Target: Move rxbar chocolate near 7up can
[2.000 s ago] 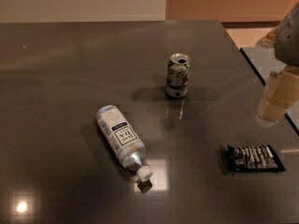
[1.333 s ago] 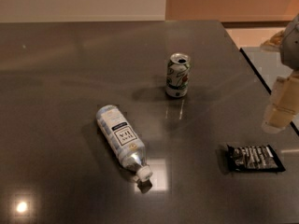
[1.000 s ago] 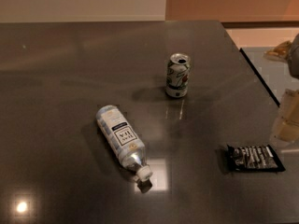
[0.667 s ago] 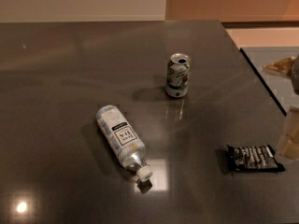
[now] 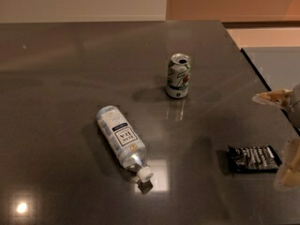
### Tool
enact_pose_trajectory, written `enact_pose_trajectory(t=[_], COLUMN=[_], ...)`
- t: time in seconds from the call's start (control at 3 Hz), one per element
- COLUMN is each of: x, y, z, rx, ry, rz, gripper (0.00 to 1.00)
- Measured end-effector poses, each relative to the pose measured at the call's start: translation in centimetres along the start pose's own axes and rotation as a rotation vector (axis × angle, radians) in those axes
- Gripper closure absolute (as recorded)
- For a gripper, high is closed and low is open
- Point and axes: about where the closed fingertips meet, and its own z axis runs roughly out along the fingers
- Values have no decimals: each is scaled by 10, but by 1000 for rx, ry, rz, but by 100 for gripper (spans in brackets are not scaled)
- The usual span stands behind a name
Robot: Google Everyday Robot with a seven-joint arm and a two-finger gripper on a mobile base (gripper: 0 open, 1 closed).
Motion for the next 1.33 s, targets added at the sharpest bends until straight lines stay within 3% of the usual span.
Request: enact_pose_trajectory(t=[0.67, 1.33], x=[17, 33], y=[8, 18], z=[34, 55], rx=[-12, -25], ry=[-49, -50], rz=[-11, -3], gripper=[0, 0])
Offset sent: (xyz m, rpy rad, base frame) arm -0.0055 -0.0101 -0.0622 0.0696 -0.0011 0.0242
